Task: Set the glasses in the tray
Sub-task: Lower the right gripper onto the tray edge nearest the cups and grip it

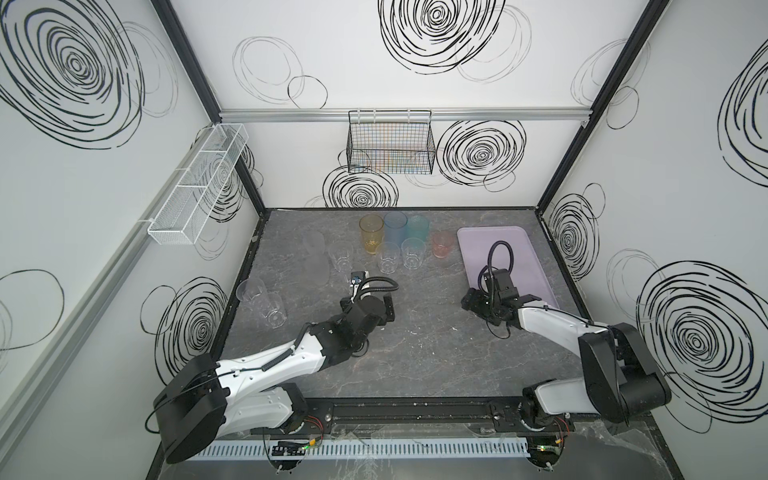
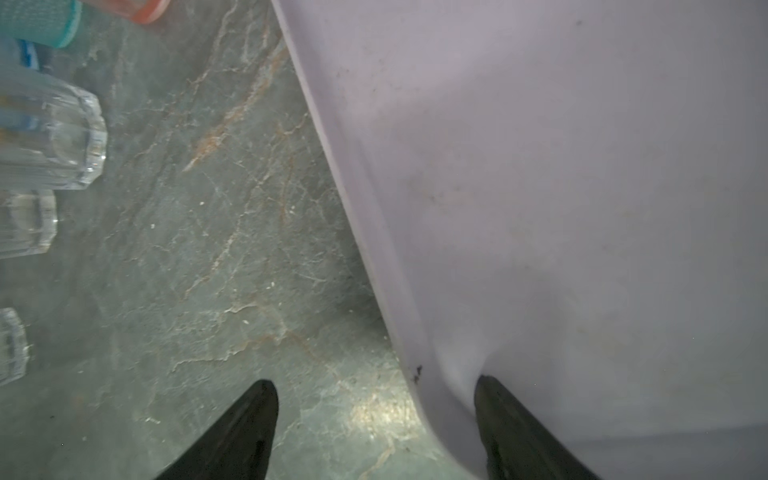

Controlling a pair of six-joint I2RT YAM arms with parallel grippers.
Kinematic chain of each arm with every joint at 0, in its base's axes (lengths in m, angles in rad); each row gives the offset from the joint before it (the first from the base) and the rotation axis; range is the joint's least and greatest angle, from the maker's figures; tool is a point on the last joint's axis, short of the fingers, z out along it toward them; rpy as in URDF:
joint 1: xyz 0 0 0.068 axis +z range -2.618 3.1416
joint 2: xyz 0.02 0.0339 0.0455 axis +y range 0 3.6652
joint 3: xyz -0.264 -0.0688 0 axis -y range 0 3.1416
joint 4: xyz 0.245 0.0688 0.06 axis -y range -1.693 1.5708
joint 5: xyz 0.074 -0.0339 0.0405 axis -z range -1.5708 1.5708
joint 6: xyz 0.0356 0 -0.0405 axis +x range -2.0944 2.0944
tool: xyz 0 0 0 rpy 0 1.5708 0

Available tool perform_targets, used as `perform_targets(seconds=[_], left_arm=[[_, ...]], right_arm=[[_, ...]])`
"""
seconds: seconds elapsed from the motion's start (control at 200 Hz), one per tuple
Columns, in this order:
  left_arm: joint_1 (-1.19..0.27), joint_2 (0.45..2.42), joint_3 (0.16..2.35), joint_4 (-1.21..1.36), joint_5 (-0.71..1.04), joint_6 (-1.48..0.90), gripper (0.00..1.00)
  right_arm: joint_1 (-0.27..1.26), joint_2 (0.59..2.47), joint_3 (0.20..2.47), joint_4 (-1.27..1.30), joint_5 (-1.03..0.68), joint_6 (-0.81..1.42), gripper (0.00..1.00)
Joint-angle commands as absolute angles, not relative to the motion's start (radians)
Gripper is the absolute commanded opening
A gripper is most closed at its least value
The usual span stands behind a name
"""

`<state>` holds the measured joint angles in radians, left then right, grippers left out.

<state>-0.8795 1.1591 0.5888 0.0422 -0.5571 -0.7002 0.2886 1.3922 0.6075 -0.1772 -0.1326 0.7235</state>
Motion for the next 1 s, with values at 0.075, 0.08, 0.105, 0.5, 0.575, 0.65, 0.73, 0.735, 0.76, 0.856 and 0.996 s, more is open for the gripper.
perform_targets(seconds=[0.075, 0.08, 0.105, 0.5, 0.575, 0.65, 0.73, 0.735, 0.76, 0.856, 0.996], left_arm=[[-0.888, 1.142, 0.565, 0.103, -0.545, -0.737, 0.96], [-0.889, 1.142, 0.565, 0.102, -0.545, -0.736, 0.96], [-0.889, 1.143, 0.567, 0.096, -0.546, -0.735, 0.96], [-0.890, 1.112, 0.561, 0.068, -0.573, -0.726, 0.96], [-0.890, 1.101, 0.556, 0.061, -0.576, -0.727, 0.96], [-0.888, 1.092, 0.556, 0.066, -0.570, -0.718, 0.96], [-0.889, 1.086, 0.567, 0.049, -0.582, -0.701, 0.96], [-0.889, 1.085, 0.568, 0.048, -0.584, -0.701, 0.96], [-0.891, 1.081, 0.565, 0.045, -0.590, -0.701, 0.96], [-0.891, 1.060, 0.526, 0.064, -0.591, -0.717, 0.96], [-0.888, 1.021, 0.460, 0.110, -0.580, -0.731, 0.96]], right_arm=[[0.337, 1.422, 0.618, -0.297, 0.021, 0.679, 0.74], [0.337, 1.424, 0.618, -0.296, 0.020, 0.678, 0.74], [0.343, 1.433, 0.614, -0.292, 0.010, 0.682, 0.73], [0.562, 1.408, 0.565, -0.025, -0.247, 0.983, 0.66], [0.561, 1.398, 0.578, 0.023, -0.289, 1.022, 0.67], [0.559, 1.398, 0.624, -0.010, -0.276, 0.997, 0.68], [0.548, 1.407, 0.691, -0.120, -0.246, 0.919, 0.69], [0.546, 1.408, 0.699, -0.135, -0.239, 0.908, 0.69], [0.544, 1.409, 0.714, -0.165, -0.227, 0.880, 0.69], [0.546, 1.399, 0.765, -0.329, -0.118, 0.750, 0.70], [0.600, 1.375, 0.779, -0.528, 0.063, 0.646, 0.72]])
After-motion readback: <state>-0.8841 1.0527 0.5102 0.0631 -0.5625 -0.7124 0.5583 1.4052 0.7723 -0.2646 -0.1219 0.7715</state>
